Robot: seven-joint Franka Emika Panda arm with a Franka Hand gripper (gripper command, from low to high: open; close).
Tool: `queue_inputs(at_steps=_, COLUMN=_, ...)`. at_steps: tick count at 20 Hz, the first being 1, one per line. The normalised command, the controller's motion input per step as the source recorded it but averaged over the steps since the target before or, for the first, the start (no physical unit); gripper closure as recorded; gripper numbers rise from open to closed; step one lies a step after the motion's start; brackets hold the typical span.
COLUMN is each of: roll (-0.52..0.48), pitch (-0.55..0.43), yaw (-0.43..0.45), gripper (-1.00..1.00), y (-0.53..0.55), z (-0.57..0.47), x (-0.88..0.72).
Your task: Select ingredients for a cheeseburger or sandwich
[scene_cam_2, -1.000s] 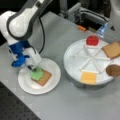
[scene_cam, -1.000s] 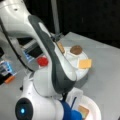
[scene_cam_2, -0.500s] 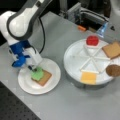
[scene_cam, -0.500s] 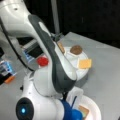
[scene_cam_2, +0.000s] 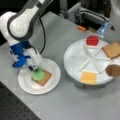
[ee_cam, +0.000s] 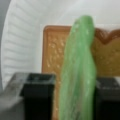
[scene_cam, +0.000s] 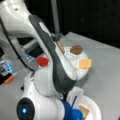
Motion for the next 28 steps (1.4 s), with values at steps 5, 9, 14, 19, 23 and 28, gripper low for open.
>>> queue_inputs(at_steps=5, roll=-0.113, pitch=-0.023, yaw=0.129, gripper=-1.00, y=0.02, z=0.00, x=-0.02)
queue_inputs(at_steps=9, roll=-0.100, pitch=-0.017, yaw=0.137, gripper=-1.00, y=-0.02, z=0.01, x=-0.02)
queue_inputs(at_steps=14, roll=-0.100, pitch=-0.004, yaw=0.132, gripper=-1.00, y=0.01, z=0.04, x=-0.05)
queue_inputs(at_steps=19, roll=-0.211, pitch=0.094, yaw=0.091, gripper=-1.00, y=0.05, z=0.17, x=-0.17)
queue_inputs(at_steps=23, roll=-0.318, pitch=0.215, yaw=-0.061, gripper=-1.00, y=0.27, z=0.41, x=-0.53)
queue_inputs(at_steps=28, roll=-0.503, pitch=0.172, yaw=-0.291, gripper=-1.00, y=0.60, z=0.48, x=-0.83)
